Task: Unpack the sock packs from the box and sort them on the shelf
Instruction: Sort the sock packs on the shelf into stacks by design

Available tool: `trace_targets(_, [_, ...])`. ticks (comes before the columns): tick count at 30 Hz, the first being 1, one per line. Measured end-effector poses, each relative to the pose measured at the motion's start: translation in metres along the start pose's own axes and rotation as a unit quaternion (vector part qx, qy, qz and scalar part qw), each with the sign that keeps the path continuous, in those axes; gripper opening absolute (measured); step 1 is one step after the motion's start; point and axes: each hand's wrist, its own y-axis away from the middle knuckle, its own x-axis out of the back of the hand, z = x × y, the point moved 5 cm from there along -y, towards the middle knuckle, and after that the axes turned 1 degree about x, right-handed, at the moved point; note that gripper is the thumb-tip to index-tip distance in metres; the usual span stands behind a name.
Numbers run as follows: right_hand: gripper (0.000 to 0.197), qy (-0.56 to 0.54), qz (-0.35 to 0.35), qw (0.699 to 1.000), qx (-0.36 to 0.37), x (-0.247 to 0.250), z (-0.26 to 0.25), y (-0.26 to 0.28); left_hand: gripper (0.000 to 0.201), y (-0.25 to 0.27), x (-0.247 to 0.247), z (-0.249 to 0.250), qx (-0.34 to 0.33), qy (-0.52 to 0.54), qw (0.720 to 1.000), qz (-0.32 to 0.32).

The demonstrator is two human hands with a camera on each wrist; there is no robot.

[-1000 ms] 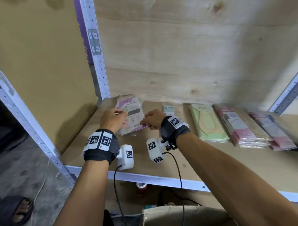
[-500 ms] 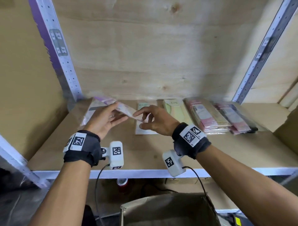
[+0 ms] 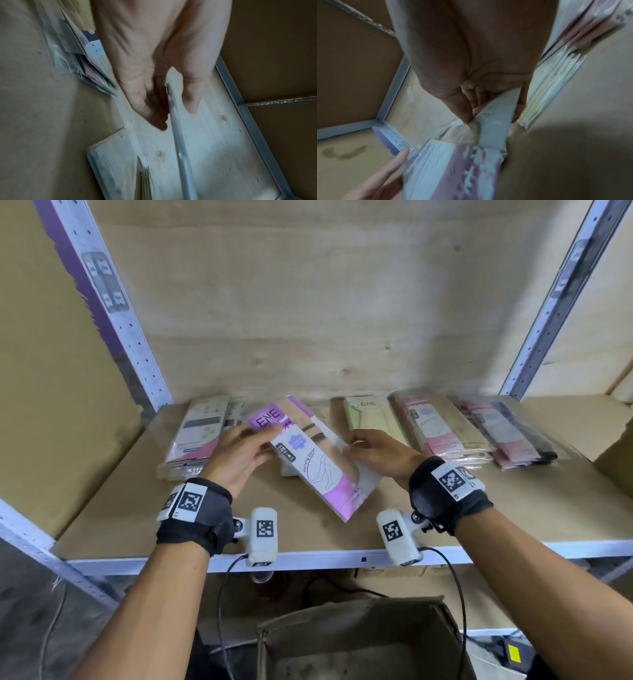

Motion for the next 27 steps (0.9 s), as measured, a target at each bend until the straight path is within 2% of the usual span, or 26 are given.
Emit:
trace_targets(2, [0.021, 0.05, -0.004, 0.999, -0.004, 0.003, 0.001, -0.001, 0.019, -0.003, 0.01, 0.003, -0.029, -0.004, 0.998, 0.048])
trace_targets(5, [0.024, 0.153, -0.003, 0.988, -0.013, 0.008, 0.002, -0.001, 0.019, -0.007, 0.02, 0.007, -0.07, -0.093, 0.988, 0.097])
trace_targets(7, [0.025, 0.18, 0.012, 0.983, -0.012, 0.01, 0.001, -0.001, 0.018, -0.009, 0.023, 0.008, -0.086, -0.129, 0.981, 0.117])
trace_targets(13, [0.028, 0.196, 0.071, 0.978, 0.011, 0.016, -0.004, 0.003, 0.015, -0.01, 0.025, 0.004, -0.073, -0.174, 0.977, 0.102])
trace_targets(15, [0.029, 0.203, 0.077, 0.976, 0.018, 0.017, -0.004, 0.004, 0.015, -0.009, 0.025, 0.003, -0.058, -0.205, 0.969, 0.121])
trace_targets(17, [0.029, 0.203, 0.076, 0.976, 0.026, 0.016, -0.003, 0.006, 0.02, -0.009, 0.024, 0.003, -0.05, -0.233, 0.959, 0.151])
trace_targets(19, [0.029, 0.192, 0.074, 0.978, 0.032, 0.016, -0.003, 0.007, 0.032, -0.008, 0.023, 0.007, -0.068, -0.287, 0.938, 0.18])
trace_targets(22, [0.027, 0.169, 0.075, 0.982, 0.046, 0.019, -0.004, 0.008, 0.048, -0.007, 0.024, 0.012, -0.102, -0.329, 0.92, 0.187])
trace_targets(24, [0.027, 0.161, 0.077, 0.983, 0.05, 0.021, -0.003, 0.009, 0.051, -0.008, 0.023, 0.014, -0.106, -0.318, 0.926, 0.175])
trace_targets(27, [0.029, 0.148, 0.082, 0.984, 0.048, 0.022, 0.0, 0.01, 0.052, -0.009, 0.014, 0.012, -0.099, -0.229, 0.958, 0.142])
